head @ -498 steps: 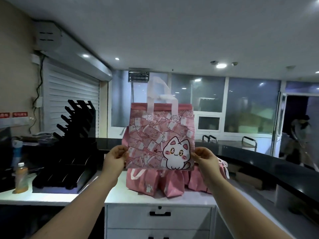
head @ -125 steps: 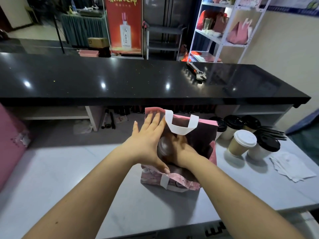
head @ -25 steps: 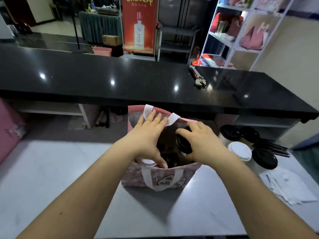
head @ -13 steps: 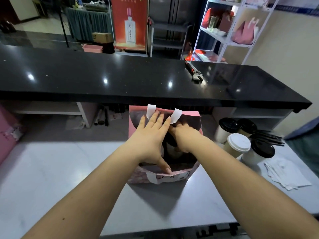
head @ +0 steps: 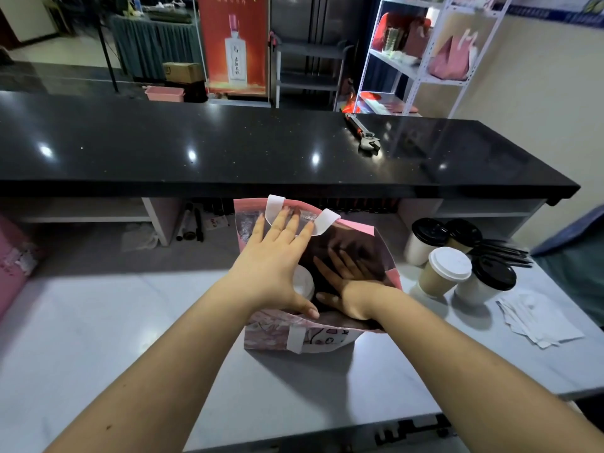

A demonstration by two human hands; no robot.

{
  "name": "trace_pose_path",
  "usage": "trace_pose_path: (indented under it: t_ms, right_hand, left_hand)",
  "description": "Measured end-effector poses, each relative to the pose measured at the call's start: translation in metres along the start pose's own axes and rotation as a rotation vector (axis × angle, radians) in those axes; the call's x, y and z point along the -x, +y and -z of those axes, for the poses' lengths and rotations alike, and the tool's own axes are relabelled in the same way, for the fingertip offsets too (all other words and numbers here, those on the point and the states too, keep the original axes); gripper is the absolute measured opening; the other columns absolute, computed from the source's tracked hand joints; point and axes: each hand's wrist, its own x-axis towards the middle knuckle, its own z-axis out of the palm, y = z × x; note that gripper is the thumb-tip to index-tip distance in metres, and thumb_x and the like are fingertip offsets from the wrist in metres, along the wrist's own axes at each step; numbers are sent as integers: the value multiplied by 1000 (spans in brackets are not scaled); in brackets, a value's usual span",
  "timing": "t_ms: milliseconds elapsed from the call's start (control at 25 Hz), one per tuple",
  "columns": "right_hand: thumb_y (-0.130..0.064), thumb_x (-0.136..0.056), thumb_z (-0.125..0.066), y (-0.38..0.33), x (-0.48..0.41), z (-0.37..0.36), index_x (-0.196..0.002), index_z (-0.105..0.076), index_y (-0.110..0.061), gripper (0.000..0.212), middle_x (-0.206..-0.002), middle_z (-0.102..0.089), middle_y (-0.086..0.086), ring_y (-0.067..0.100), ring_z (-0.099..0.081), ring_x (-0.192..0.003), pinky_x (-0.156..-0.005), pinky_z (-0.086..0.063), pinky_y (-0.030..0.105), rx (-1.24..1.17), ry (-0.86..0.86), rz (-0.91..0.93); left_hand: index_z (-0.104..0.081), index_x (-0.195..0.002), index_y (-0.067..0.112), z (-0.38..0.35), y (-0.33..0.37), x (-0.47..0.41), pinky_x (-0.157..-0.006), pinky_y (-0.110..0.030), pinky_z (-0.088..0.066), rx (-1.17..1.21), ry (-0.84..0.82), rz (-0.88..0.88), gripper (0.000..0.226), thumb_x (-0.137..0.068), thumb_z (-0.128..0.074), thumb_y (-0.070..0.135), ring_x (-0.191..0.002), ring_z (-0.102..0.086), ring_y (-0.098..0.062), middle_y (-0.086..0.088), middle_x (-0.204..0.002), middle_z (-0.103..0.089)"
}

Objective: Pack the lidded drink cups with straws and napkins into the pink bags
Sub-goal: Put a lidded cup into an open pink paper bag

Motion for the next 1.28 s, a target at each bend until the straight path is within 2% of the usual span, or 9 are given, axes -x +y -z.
trace_pose_path:
  t_ms: [240,360,400,480,560,680,920,1160,1280]
  right_hand:
    - [-67,-93,-26,-5,6,12,-147,15,-46,71,-156,26,-10,15,22,-145,-118,9,41,2,-22,8]
    - [-56,-91,-49,-15,17,55,-151,-9,-40,73,-159,-19,-3,23,-22,-144,-113,-25,35,-75,61,72]
    - [-50,-90,-57,-16,25,71,-149,-24,-39,68,-149,-39,-3,22,-41,-133,-103,-38,32,-133,103,84]
    - [-39,-87,-65,-15,46,98,-133,-51,-36,48,-123,-61,-8,15,-57,-111,-90,-48,30,-216,162,124]
    - [-33,-86,-67,-9,68,115,-118,-63,-32,32,-104,-64,-12,10,-59,-96,-85,-50,30,-250,224,137]
    - [-32,-85,-66,14,99,123,-105,-65,-34,20,-94,-64,-14,9,-61,-87,-80,-54,36,-234,378,92]
    - [-30,-87,-60,91,188,90,-116,-60,-31,29,-113,-63,-10,16,-56,-105,-84,-50,38,-101,481,-25]
    - [-30,-88,-62,201,306,9,-114,-61,-29,27,-113,-62,-7,17,-54,-107,-86,-48,36,-260,503,-240]
    - [-30,-89,-61,239,345,-46,-118,-60,-29,29,-119,-61,-10,14,-50,-114,-91,-46,35,-365,483,-361]
  left_hand:
    - [4,-153,22,3,4,2,-118,-52,0,39,38,31,114,-73,-62,69,-147,16,-19,-3,-161,7]
    - [-12,-153,21,9,9,0,-116,-52,-14,23,146,79,87,-86,-56,56,-147,-8,-22,0,-159,-17]
    - [-17,-152,23,12,12,0,-114,-49,-21,8,177,93,80,-88,-55,52,-143,-18,-23,2,-154,-28]
    - [-26,-148,26,19,20,0,-104,-42,-31,-12,221,125,67,-90,-53,47,-132,-34,-22,5,-141,-45]
    - [-42,-139,28,30,31,-2,-94,-39,-34,-48,281,156,51,-91,-50,41,-120,-42,-23,4,-125,-54]
    - [-55,-128,28,45,60,-11,-89,-39,-34,-57,347,176,39,-90,-51,38,-112,-44,-24,3,-116,-57]
    - [-56,-123,29,32,174,-35,-90,-39,-34,26,346,71,35,-90,-51,40,-115,-44,-24,3,-119,-55]
    - [-57,-119,28,-19,338,-56,-87,-37,-35,114,259,-69,33,-88,-53,39,-113,-45,-25,2,-117,-55]
    - [-49,-131,28,-60,405,-54,-93,-39,-34,108,170,-93,43,-89,-53,37,-121,-40,-24,2,-129,-48]
